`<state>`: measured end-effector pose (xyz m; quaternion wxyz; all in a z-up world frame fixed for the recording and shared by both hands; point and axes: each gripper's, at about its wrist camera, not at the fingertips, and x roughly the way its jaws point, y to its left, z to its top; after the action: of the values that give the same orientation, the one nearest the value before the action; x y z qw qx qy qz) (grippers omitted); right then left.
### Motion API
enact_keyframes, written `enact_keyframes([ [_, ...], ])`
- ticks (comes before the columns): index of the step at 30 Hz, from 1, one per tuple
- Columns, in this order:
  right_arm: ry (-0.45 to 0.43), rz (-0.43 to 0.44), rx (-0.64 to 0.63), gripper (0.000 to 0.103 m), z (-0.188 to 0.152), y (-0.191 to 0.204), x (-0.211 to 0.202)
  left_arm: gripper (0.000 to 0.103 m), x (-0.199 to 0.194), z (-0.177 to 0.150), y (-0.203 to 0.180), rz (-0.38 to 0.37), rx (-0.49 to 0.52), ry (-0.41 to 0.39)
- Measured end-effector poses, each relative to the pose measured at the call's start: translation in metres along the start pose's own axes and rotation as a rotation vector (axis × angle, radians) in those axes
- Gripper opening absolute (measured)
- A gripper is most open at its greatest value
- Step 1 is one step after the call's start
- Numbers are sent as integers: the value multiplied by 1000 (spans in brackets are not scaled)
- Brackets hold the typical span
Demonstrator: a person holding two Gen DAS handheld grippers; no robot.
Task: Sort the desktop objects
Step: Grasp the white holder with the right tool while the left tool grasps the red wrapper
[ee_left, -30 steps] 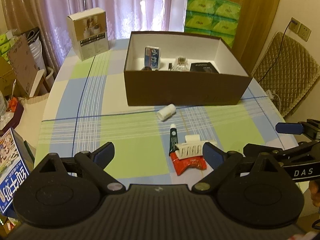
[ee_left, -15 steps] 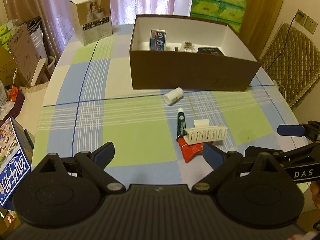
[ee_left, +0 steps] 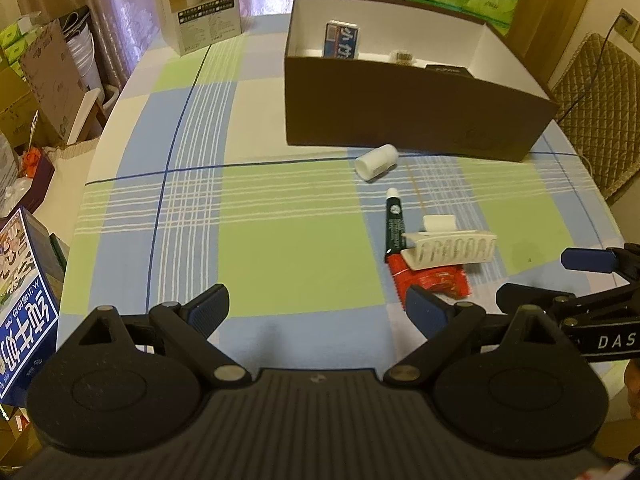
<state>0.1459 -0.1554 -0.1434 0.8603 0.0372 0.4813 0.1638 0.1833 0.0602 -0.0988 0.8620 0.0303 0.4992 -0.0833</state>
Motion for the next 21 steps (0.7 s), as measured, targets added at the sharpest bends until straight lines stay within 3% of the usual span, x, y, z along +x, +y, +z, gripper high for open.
enact_keyframes([
  [21, 53, -57, 63, 101, 12, 12, 62, 93, 55, 28, 32, -2, 29, 72],
])
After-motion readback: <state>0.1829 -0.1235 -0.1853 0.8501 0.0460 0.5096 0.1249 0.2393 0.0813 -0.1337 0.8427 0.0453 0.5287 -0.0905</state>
